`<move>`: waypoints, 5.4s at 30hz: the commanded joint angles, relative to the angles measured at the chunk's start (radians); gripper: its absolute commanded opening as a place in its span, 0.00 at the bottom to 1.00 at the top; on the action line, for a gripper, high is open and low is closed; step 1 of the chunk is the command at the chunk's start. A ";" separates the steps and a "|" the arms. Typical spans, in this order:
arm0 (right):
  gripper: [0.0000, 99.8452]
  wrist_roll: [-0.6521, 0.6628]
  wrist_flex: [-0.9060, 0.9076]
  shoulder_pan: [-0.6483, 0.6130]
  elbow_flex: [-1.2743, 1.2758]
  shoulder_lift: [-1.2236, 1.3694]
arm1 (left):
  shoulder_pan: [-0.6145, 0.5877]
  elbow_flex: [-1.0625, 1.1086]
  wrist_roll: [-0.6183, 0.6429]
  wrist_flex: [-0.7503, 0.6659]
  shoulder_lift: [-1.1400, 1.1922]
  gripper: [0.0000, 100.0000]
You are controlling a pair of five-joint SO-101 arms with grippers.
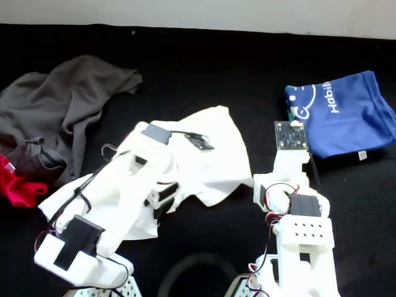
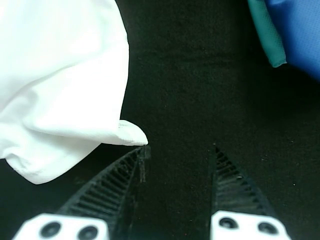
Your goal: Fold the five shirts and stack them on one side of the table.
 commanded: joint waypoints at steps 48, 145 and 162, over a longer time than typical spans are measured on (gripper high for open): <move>0.19 -0.002 -0.015 -0.002 -0.013 -0.007 | -0.314 0.274 -0.279 -0.133 -0.140 0.19; 0.01 0.092 0.397 -0.137 -1.125 0.835 | -0.423 -0.466 -0.222 0.201 -0.176 0.01; 0.01 0.160 0.575 -0.013 -1.860 0.814 | -0.288 -1.018 -0.219 0.273 -0.255 0.01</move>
